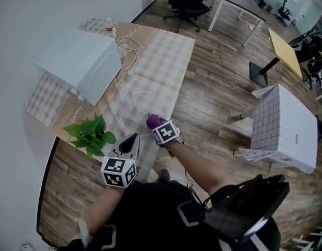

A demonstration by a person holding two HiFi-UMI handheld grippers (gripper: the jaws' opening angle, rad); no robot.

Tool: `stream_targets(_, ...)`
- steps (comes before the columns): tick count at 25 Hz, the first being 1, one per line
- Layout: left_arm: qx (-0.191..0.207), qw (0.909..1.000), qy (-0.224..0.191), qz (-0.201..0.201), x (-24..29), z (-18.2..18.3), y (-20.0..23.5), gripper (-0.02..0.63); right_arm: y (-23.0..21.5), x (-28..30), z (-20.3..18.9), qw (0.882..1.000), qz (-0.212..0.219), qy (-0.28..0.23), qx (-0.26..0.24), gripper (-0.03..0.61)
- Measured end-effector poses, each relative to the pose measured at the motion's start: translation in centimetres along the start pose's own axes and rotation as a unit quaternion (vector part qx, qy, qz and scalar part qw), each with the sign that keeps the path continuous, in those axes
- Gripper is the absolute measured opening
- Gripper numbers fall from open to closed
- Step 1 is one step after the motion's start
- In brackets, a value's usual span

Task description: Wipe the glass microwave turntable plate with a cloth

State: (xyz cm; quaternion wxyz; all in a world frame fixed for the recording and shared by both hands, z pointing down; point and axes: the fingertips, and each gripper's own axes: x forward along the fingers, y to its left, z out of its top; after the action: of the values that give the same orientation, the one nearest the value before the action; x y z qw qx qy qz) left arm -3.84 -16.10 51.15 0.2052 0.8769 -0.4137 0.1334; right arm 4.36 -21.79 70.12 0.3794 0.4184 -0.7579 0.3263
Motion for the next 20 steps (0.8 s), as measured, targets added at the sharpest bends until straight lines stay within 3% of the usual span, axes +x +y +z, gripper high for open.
stream_targets(6,-0.005,0.9998,-0.005,0.018,-0.6,0.3,1.3,0.003,0.7,-0.4,0.5,1.000,-0.002,0.000,0.006,0.178)
stream_targets(13,-0.005,0.9990,-0.024,0.036,-2.6,0.7,3.1,0.003,5.6,1.4,5.1,0.998,0.046,-0.036,-0.030,0.178)
stream_targets(20,-0.026,0.9961,-0.019,0.082,-5.2,-0.4,6.7,0.003,11.6,5.1,8.5,0.992,0.084,-0.019,-0.088,0.178)
